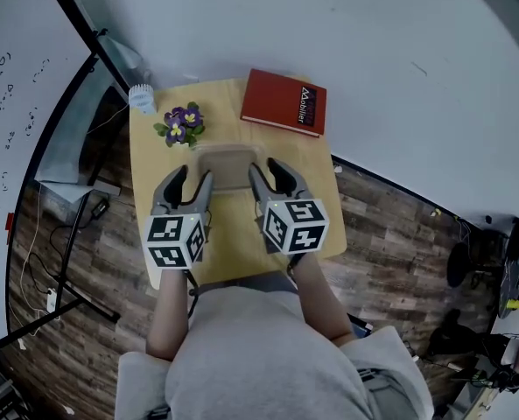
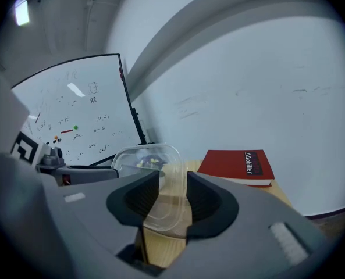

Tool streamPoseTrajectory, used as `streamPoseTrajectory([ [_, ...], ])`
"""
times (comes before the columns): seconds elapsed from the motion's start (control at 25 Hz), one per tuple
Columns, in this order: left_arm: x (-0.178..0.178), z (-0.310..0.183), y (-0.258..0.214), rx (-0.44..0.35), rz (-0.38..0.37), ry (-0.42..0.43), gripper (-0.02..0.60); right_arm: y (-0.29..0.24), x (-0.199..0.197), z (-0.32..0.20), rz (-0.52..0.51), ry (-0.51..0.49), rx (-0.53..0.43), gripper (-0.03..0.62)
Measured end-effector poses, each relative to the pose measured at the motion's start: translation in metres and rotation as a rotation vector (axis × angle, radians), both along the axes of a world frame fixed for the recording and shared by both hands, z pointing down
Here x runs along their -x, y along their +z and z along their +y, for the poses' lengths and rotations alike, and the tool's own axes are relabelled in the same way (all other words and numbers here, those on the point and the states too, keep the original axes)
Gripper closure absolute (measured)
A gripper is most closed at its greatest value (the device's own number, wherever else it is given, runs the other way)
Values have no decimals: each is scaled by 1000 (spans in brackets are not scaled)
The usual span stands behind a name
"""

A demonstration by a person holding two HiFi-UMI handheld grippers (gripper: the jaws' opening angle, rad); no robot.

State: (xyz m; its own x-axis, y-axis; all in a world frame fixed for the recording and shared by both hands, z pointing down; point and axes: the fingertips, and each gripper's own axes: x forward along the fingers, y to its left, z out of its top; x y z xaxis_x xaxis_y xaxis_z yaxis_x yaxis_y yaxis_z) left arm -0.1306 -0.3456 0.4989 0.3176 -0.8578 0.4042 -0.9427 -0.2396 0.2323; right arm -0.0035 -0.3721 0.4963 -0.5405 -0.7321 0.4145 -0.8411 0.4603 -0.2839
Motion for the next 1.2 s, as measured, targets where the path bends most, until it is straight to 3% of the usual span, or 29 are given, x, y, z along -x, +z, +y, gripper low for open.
streamPoseTrajectory([
  [1.2, -12, 53, -125, -316, -23, 105, 370, -129, -13, 70, -13, 98, -353, 448],
])
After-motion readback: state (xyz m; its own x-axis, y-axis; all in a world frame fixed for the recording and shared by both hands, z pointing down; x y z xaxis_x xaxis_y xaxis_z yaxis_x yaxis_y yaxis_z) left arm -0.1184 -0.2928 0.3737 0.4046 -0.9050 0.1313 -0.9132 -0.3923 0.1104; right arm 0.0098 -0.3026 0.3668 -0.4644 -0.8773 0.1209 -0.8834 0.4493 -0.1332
